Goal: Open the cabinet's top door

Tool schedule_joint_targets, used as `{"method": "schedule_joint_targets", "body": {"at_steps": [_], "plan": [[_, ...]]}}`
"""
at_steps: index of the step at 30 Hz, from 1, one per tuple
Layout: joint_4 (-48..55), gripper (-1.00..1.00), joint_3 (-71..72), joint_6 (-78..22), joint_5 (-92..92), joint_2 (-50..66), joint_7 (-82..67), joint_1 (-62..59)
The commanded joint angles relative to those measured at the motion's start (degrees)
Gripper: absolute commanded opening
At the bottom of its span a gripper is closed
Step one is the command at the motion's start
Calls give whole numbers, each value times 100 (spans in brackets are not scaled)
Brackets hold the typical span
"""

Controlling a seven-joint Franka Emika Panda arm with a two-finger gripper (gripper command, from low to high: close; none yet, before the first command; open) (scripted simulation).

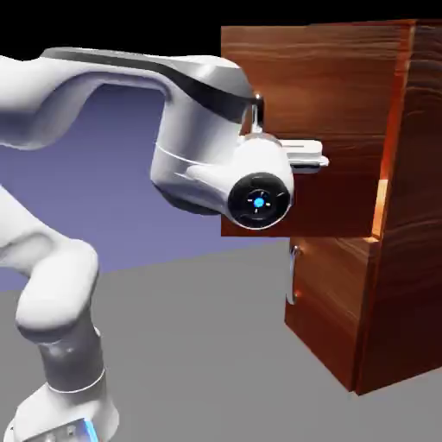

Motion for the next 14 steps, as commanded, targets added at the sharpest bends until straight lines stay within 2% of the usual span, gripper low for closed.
{"method": "schedule_joint_targets", "body": {"at_steps": [1, 13, 14], "plan": [[177, -100, -147, -256, -76, 185, -54, 73], [2304, -100, -1452, -3089, -298, 2506, -824, 597], [2304, 100, -1452, -3090, -298, 2506, -824, 597]]}}
